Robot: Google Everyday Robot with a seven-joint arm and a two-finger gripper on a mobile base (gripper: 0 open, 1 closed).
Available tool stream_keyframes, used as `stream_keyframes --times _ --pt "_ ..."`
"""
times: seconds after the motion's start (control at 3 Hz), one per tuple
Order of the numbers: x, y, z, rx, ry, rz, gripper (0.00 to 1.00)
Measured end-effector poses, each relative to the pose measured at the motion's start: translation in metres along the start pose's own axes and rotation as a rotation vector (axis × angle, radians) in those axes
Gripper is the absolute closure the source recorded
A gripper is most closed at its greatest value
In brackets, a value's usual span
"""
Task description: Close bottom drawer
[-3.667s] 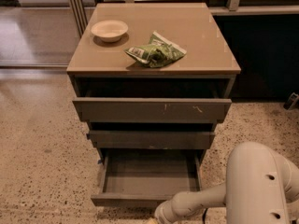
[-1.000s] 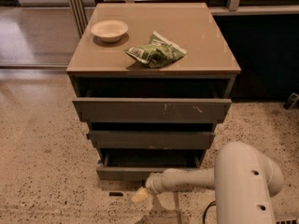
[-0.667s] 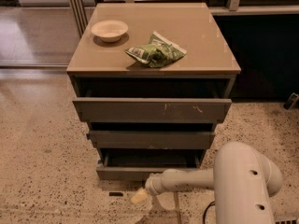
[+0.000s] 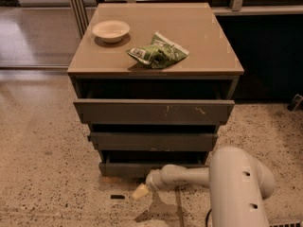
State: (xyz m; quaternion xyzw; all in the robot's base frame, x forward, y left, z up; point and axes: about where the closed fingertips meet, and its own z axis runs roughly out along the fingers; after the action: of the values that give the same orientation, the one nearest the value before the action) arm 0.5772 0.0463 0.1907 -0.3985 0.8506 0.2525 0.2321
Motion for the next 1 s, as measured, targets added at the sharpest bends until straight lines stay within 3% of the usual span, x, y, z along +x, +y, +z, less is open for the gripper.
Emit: stream_keyframes --times 0.33,0.67,1.0 --pt "-0.021 -0.024 0.007 0.037 -0.039 -0.009 0.0" --pt "-0.023 -0.023 0.008 0.057 -0.038 -0.014 0.0" --pt "-0.036 -0.029 0.004 0.118 -0.076 -0.029 0.0"
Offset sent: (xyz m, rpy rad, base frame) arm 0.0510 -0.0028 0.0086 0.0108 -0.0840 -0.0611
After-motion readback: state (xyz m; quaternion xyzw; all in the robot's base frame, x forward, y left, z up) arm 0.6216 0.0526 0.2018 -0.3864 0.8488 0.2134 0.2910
